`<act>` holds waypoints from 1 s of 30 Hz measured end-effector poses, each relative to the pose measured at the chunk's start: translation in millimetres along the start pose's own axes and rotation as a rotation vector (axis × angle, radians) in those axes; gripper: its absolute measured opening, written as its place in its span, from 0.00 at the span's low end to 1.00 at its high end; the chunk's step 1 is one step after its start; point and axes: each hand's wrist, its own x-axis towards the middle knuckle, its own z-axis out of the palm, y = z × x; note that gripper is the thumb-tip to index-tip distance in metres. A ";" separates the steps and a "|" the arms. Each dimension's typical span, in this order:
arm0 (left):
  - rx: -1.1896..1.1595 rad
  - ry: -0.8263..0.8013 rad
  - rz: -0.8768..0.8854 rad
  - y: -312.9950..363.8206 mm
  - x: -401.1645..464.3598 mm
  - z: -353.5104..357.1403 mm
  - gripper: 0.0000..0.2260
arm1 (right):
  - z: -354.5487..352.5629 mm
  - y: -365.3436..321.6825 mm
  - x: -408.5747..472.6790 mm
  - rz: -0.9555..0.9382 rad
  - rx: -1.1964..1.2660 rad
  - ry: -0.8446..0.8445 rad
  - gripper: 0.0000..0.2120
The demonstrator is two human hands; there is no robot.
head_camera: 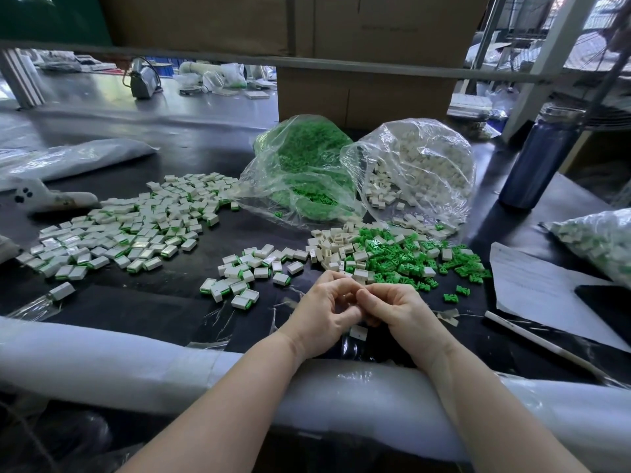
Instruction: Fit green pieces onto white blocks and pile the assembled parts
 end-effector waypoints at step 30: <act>0.089 -0.060 0.042 -3.1 1.0 2.9 0.15 | 0.5 -2.3 -1.8 0.006 0.070 0.019 0.10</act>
